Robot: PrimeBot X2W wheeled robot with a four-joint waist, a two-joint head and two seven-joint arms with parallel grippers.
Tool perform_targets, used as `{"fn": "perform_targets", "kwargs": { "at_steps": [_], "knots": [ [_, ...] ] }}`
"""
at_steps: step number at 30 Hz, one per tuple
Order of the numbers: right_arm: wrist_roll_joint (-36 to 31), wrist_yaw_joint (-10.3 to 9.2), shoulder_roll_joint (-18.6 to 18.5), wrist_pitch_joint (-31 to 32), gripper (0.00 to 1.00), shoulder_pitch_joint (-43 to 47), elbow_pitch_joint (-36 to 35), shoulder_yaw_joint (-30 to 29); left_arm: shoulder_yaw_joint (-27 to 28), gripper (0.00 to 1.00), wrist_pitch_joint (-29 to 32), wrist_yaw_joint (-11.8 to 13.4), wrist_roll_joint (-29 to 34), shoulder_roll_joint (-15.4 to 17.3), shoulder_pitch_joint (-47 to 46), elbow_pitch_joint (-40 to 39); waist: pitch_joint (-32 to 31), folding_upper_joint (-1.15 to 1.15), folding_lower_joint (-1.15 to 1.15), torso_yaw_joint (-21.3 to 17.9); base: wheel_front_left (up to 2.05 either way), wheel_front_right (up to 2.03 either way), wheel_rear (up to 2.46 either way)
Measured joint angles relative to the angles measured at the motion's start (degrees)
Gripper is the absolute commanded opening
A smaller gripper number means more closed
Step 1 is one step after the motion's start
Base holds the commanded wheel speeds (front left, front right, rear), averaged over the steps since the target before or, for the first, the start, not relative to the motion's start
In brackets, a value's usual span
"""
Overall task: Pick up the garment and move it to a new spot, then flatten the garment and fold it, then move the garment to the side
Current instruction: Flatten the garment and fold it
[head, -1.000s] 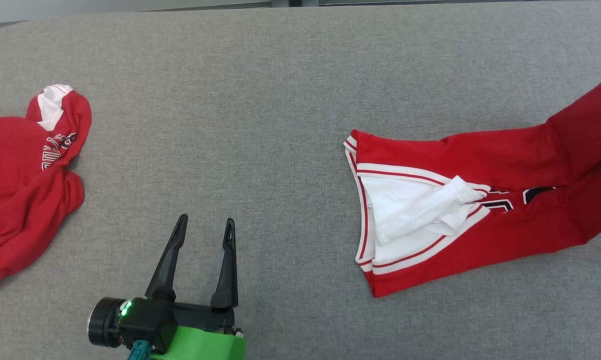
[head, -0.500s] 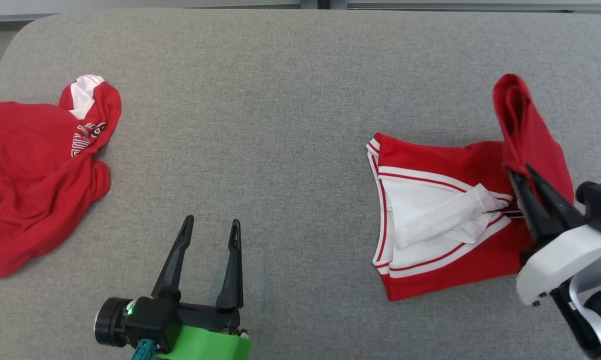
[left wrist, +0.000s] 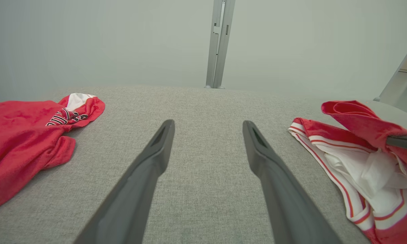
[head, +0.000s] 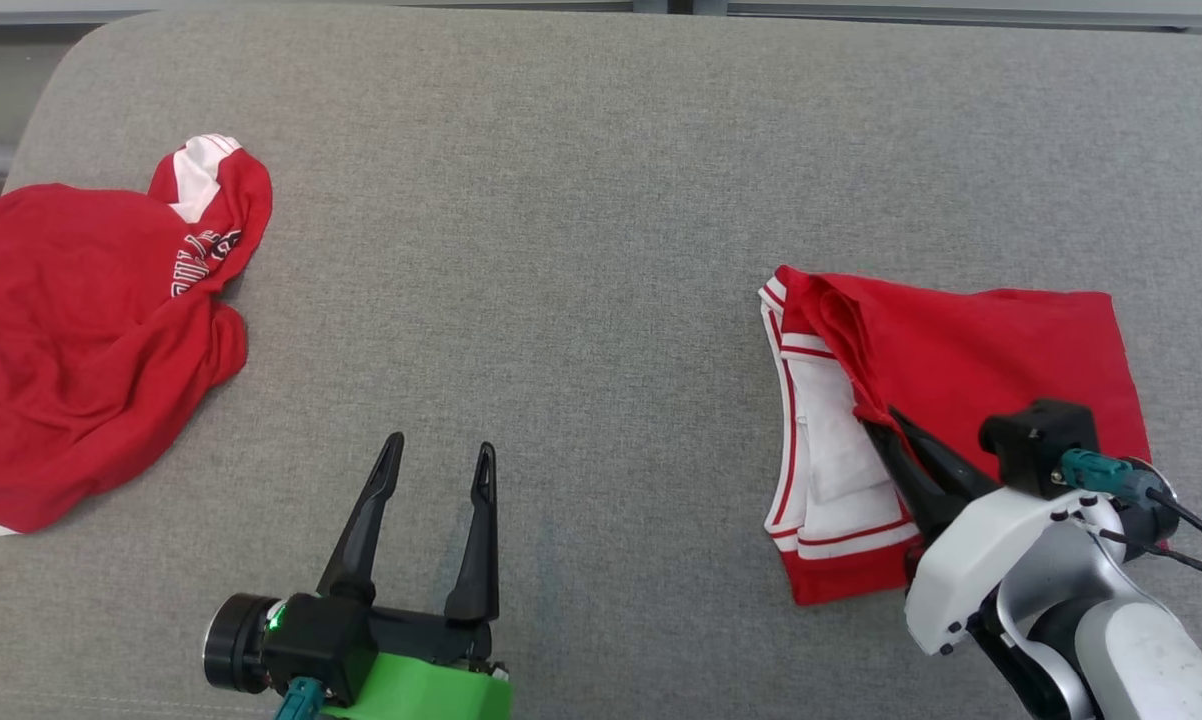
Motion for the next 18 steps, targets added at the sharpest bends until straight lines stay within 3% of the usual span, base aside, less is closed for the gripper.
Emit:
{"fn": "perform_targets", "kwargs": {
  "at_steps": [1, 2, 3, 4, 5, 12, 18],
  "knots": [
    [0.32, 0.0, 0.14, -0.16, 0.1, -0.18, 0.46, 0.54, -0.05, 1.0, 0.0, 0.02, -0.16, 0.0, -0.01, 0.07, -0.05, 0.0, 0.0, 0.06, 0.0, 0.0, 0.0],
    [0.71, 0.0, 0.3, -0.33, 0.3, -0.38, 0.81, 0.88, -0.11, 1.0, 0.0, 0.03, -0.26, 0.0, -0.01, 0.09, -0.1, 0.0, 0.0, 0.1, 0.0, 0.0, 0.0],
    [1.32, -0.01, 0.47, -0.41, 0.38, -0.58, 1.14, 1.33, -0.16, 1.0, 0.0, 0.04, -0.31, 0.0, -0.01, 0.1, -0.19, 0.0, 0.0, 0.13, 0.0, 0.0, 0.0],
    [1.69, 0.0, 0.56, -0.52, 0.64, -0.63, 1.4, 1.79, -0.18, 1.0, -0.01, 0.05, -0.31, 0.0, -0.01, 0.11, -0.3, 0.0, 0.0, 0.13, 0.0, 0.0, 0.0],
    [2.04, 0.0, 0.69, -0.75, 1.0, -0.63, 1.44, 1.87, -0.19, 1.0, -0.01, 0.07, -0.32, 0.0, -0.01, 0.13, -0.39, 0.0, 0.0, 0.11, 0.0, 0.0, 0.0],
    [3.37, 0.0, -0.94, -3.02, 1.0, -1.04, -1.58, -0.44, 0.32, 1.0, -0.01, 0.1, -0.58, 0.0, 0.19, 0.01, -1.38, 0.0, 0.0, -1.12, 0.0, 0.0, 0.0],
    [1.8, -0.02, -3.66, -11.12, 1.0, -0.99, -0.85, -5.45, 1.51, 1.0, -0.01, 0.68, -0.83, -0.01, 0.24, -0.38, -2.64, 0.0, 0.0, -3.15, 0.0, 0.0, 0.0]
  ]
}}
